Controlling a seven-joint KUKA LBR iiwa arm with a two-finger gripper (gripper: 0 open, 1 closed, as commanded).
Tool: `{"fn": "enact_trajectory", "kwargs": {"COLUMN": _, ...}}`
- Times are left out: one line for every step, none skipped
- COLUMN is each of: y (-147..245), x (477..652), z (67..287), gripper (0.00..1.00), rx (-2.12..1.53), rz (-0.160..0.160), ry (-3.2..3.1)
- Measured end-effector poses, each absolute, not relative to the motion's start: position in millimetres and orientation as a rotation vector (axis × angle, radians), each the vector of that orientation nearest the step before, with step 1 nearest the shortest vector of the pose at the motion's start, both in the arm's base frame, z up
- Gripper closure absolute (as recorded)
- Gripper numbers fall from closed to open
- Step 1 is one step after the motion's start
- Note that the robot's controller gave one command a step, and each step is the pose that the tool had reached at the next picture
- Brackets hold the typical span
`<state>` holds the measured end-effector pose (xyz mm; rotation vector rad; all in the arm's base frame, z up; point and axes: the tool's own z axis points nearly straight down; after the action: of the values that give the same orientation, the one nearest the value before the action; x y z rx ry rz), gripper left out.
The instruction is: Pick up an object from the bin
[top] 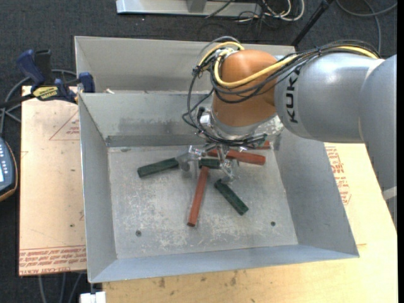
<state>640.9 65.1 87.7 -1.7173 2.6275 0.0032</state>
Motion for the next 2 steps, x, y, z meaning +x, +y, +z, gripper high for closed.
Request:
{"fn": "enact_trajectory", "kwargs": {"y": 70.7, "x": 630.6, "z": 72.0, "gripper": 0.0, "rx": -1.759, "rz": -0.003, "ry": 2.597}}
{"fn": "enact_trajectory", "kwargs": {"y": 70.3, "x": 632.3, "z": 74.8, "gripper": 1.0, "rx": -1.755, "rz": -0.005, "ry": 2.596}}
